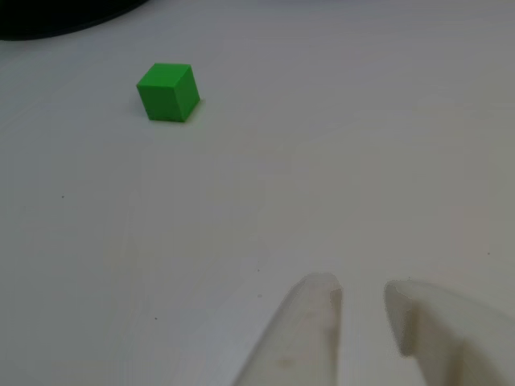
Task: Pick up green cube and drop it in the blue box
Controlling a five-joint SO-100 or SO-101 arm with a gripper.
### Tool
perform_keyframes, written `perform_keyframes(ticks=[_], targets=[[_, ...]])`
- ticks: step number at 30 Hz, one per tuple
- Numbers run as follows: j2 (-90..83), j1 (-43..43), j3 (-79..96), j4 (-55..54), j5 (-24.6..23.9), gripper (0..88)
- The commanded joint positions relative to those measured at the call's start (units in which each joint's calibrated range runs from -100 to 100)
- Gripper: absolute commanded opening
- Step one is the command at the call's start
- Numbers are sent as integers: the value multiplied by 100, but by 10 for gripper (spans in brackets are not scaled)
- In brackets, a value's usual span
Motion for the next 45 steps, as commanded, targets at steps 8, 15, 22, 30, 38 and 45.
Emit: perform_keyframes(ticks=[8,15,22,30,38,45], targets=[[-83,48,9,19,15,9],[-83,48,9,19,15,9],[-83,-17,18,19,20,9],[-83,-559,18,19,20,9],[-83,-1050,9,19,20,9],[168,-1072,-398,-6,-20,10]])
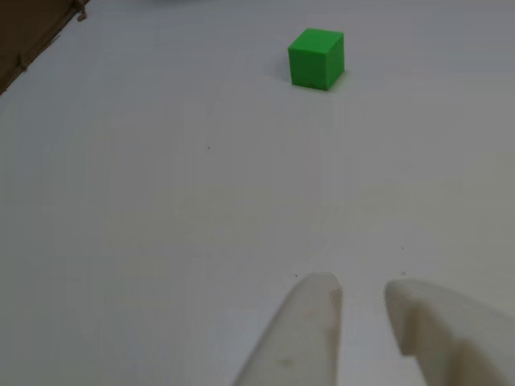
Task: Pick up green cube and drop it in the blue box
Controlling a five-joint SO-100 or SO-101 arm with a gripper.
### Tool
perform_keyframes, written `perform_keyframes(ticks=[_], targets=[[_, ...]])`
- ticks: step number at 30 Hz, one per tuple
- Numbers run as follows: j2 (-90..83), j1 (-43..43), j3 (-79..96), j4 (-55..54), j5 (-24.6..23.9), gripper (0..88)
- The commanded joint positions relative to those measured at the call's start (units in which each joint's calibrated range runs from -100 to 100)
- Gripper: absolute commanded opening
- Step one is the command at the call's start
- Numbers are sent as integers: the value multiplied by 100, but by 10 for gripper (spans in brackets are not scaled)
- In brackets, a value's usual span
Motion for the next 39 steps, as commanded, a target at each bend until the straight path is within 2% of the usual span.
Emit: perform_keyframes(ticks=[1,23,39], targets=[[176,-34,-443,-6,-20,10],[3010,-12,-3370,-39,15,10],[5124,-12,-4888,-39,20,10]])
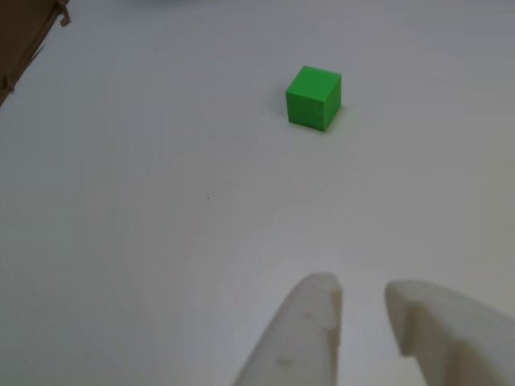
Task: Pick up green cube and drop it in the blue box
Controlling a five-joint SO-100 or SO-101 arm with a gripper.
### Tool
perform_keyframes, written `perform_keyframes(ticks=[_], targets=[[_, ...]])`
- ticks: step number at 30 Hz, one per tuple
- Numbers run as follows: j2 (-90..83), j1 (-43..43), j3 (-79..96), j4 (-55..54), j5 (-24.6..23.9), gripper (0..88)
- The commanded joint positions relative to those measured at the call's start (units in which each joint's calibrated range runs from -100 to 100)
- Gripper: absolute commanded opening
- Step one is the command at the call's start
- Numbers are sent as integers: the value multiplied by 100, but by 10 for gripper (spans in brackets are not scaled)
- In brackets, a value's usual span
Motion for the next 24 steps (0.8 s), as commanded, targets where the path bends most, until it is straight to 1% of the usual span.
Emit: perform_keyframes(ticks=[1,15,24], targets=[[381,-12,-618,-39,15,10],[2311,2,-2290,-39,-5,10],[3147,24,-3328,-30,-15,11]])
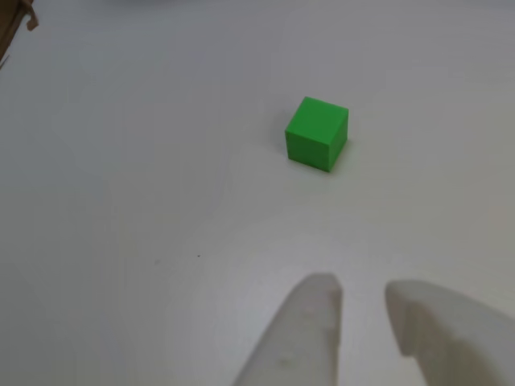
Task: Pick up green cube and drop it in the blue box
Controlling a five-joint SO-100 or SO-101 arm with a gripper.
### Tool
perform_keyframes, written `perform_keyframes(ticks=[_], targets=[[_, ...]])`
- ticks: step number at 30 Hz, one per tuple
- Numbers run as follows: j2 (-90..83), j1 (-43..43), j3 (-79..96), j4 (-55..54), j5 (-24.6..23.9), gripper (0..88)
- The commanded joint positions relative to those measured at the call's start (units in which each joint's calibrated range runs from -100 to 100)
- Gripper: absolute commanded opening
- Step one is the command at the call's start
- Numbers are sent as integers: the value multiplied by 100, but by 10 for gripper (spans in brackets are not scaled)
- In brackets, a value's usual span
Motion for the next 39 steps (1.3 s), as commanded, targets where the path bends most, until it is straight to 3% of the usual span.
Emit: perform_keyframes(ticks=[1,14,29,39], targets=[[209,24,-607,-30,-10,11],[1772,31,-2125,-39,-15,10],[2174,31,-2279,-39,-15,10],[3118,46,-3344,-39,-10,10]])
